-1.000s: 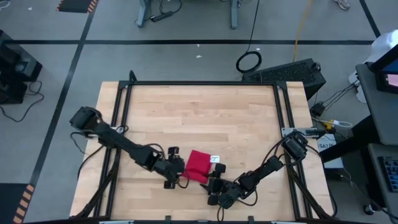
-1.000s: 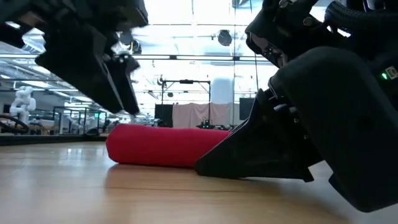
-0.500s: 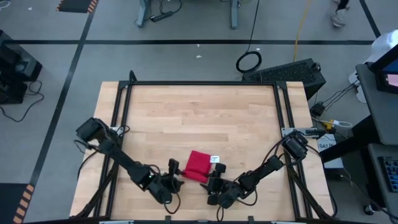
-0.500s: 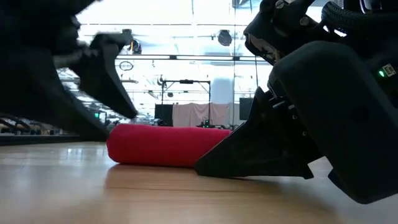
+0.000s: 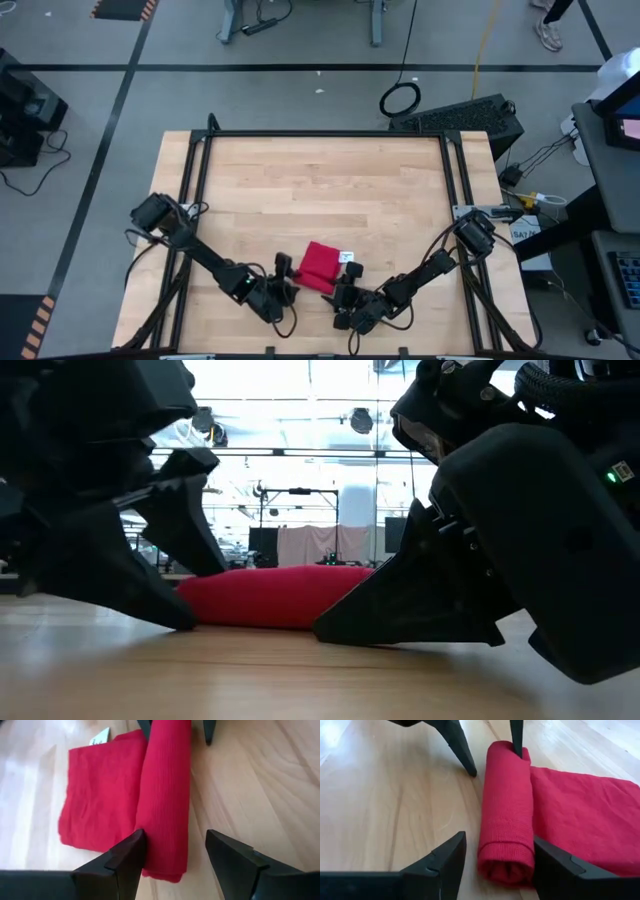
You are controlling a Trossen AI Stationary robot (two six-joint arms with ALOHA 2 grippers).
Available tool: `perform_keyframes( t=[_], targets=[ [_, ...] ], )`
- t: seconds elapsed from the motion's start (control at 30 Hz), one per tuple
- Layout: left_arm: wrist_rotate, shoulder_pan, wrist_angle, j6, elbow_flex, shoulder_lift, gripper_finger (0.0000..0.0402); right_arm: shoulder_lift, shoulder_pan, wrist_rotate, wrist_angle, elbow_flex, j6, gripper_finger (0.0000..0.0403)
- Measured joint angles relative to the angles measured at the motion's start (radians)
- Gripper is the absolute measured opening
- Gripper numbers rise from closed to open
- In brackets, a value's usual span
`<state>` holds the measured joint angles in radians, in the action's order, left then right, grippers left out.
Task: Roll towel
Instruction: Roll the red towel
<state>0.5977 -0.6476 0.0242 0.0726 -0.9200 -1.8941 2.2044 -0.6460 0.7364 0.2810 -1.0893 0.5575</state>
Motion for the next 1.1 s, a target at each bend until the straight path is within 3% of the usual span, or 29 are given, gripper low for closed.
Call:
perform_keyframes(
  t=[0.43, 0.67, 0.83, 1.1],
  targets=[
    [-0.284, 0.129, -0.011, -0.002, -0.004, 0.004, 0.0133, -0.047, 0.000, -0.013, -0.009, 0.002, -0.174, 0.0196],
    [-0.456, 0.204, -0.026, -0.003, -0.004, 0.003, 0.0095, -0.127, -0.008, -0.015, -0.151, 0.006, -0.238, 0.0197],
    [-0.547, 0.239, -0.033, -0.009, -0.003, 0.003, 0.0088, -0.183, -0.038, 0.029, -0.194, 0.006, -0.236, 0.0197],
    [-0.609, 0.265, -0.052, -0.028, -0.002, 0.001, 0.0087, -0.156, -0.103, 0.162, -0.075, 0.002, -0.139, 0.0197]
  ],
)
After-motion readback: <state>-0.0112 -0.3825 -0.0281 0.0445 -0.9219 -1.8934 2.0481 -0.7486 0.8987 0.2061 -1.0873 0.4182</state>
